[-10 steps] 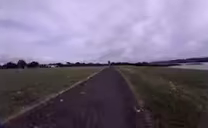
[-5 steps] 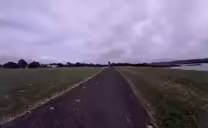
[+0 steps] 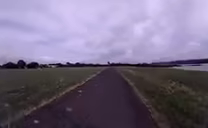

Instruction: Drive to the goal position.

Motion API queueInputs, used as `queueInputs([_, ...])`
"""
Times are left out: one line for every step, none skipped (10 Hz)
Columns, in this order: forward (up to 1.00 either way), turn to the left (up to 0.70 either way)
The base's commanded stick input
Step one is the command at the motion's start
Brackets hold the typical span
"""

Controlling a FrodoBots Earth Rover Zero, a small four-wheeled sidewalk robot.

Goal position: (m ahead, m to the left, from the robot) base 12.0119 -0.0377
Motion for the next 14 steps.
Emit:
queueInputs([0.7, 0.0])
queueInputs([0.7, -0.01])
queueInputs([0.7, -0.02])
queueInputs([0.7, -0.02])
queueInputs([0.7, -0.03])
queueInputs([0.7, -0.05])
queueInputs([0.7, -0.06])
queueInputs([0.7, -0.07])
queueInputs([0.7, -0.11])
queueInputs([0.7, -0.14])
queueInputs([0.7, -0.14])
queueInputs([0.7, -0.14])
queueInputs([0.7, -0.14])
queueInputs([0.7, -0.14])
